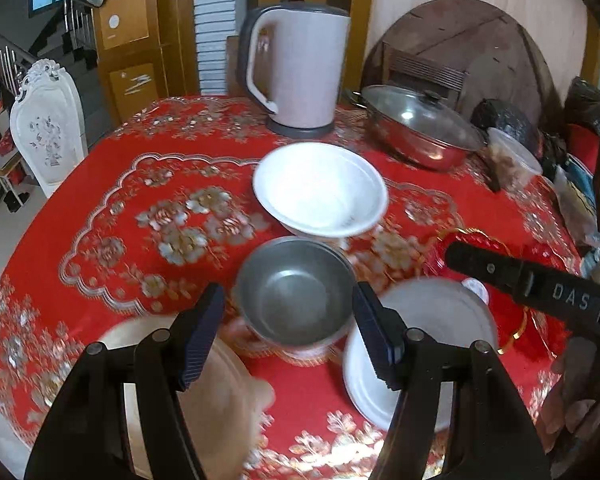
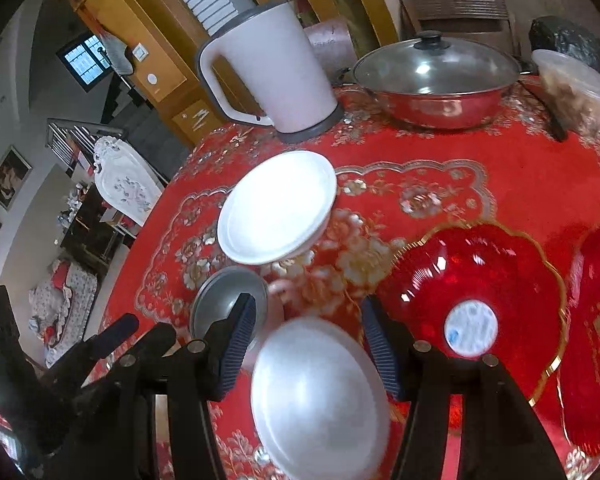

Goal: Organize plates and bowls

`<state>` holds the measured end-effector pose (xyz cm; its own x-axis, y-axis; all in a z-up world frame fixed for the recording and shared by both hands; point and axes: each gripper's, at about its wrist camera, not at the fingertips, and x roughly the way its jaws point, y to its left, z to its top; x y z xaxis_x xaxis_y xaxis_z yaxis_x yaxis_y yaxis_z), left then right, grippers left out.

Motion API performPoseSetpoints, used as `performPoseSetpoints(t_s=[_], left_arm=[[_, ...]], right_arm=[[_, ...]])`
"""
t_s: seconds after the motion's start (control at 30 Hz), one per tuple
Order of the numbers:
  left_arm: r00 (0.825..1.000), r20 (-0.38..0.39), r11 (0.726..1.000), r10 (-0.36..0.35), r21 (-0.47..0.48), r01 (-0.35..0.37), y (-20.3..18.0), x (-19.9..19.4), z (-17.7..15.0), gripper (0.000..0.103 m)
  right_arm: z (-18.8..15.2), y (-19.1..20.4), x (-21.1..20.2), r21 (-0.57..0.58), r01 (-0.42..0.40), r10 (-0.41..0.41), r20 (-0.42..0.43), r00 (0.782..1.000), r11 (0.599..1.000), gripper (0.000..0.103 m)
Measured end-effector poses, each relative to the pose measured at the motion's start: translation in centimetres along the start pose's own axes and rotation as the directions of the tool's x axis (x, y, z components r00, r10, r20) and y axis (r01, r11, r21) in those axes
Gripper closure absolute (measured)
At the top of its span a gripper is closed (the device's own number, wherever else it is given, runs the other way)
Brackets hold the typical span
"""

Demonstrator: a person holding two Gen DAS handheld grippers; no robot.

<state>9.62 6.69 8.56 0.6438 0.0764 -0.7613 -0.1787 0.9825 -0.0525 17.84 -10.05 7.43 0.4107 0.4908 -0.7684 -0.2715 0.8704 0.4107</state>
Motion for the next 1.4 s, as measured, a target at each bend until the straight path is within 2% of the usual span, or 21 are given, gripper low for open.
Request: performPoseSetpoints(t_s=[0.17, 0.23, 0.43, 0.6, 0.77, 0.97, 1.03, 1.17, 1.2, 1.23, 1.27, 1.3, 1.33, 1.4], left_arm=[[0.999, -0.037, 0.999, 0.025, 0.023, -0.024, 1.0, 1.5, 2.8, 0.038], [0.998, -0.061, 1.000, 0.014, 0.023, -0.013, 1.3, 2.5, 4.0, 0.038], [0.992, -0.122, 0.999, 0.031, 0.037, -0.027, 1.9, 7.4, 6.6, 0.038], [0.988, -0.155, 0.999, -0.010, 0.035, 0.016, 2.2, 10.1, 7.5, 0.038], [0.983, -0.183, 1.000, -0.011, 0.015, 0.014, 2.6, 12.3, 8.4, 0.038], [0.976, -0.216, 0.999, 0.027, 0.047, -0.017, 2.2, 14.5, 8.6, 0.038], [0.975, -0.223, 0.999, 0.017, 0.041, -0.009, 2.3, 14.9, 8.6, 0.038], [0.973, -0.231, 1.000, 0.013, 0.031, -0.006, 2.3, 15.4, 8.7, 0.038], [0.970, -0.240, 0.999, 0.022, 0.032, -0.014, 2.2, 15.6, 8.7, 0.043], [0.968, -0.248, 0.999, 0.029, 0.035, -0.021, 2.1, 15.9, 8.6, 0.056], [0.965, -0.261, 0.999, 0.020, 0.041, -0.010, 2.0, 16.1, 8.5, 0.063], [0.963, -0.270, 0.999, 0.013, 0.041, -0.001, 2.0, 16.3, 8.4, 0.076], [0.960, -0.280, 0.999, 0.009, 0.035, 0.001, 2.1, 16.5, 8.2, 0.084], [0.961, -0.275, 0.999, 0.024, 0.026, -0.018, 2.3, 16.5, 8.0, 0.086]], right_arm=[[2.2, 0.2, 2.4, 0.031, -0.015, 0.016, -0.026, 1.000, 0.999, 0.046], [3.2, 0.4, 3.7, 0.051, -0.022, 0.024, -0.038, 0.999, 0.998, 0.046], [4.9, 0.1, 7.5, 0.112, -0.024, 0.033, -0.080, 0.996, 0.993, 0.046], [5.8, -0.2, 9.9, 0.123, -0.006, 0.020, -0.114, 0.993, 0.992, 0.046], [6.8, 0.2, 11.4, 0.076, 0.042, -0.033, -0.125, 0.992, 0.996, 0.047], [7.0, 0.9, 12.8, 0.037, 0.076, -0.069, -0.146, 0.987, 0.996, 0.059], [7.1, 0.8, 12.9, 0.039, 0.075, -0.069, -0.141, 0.988, 0.996, 0.072], [7.1, 0.5, 13.3, 0.043, 0.059, -0.053, -0.147, 0.988, 0.997, 0.075], [7.0, 0.3, 13.3, 0.046, 0.055, -0.047, -0.147, 0.988, 0.997, 0.079], [7.0, 0.3, 13.3, 0.048, 0.054, -0.046, -0.147, 0.988, 0.997, 0.081], [6.9, 0.2, 13.2, 0.048, 0.054, -0.046, -0.145, 0.988, 0.997, 0.081], [6.9, 0.3, 13.1, 0.042, 0.054, -0.048, -0.143, 0.989, 0.998, 0.083], [6.8, 0.3, 13.0, 0.033, 0.058, -0.052, -0.142, 0.989, 0.998, 0.085], [6.7, 0.5, 12.8, 0.019, 0.061, -0.057, -0.138, 0.989, 0.998, 0.085]])
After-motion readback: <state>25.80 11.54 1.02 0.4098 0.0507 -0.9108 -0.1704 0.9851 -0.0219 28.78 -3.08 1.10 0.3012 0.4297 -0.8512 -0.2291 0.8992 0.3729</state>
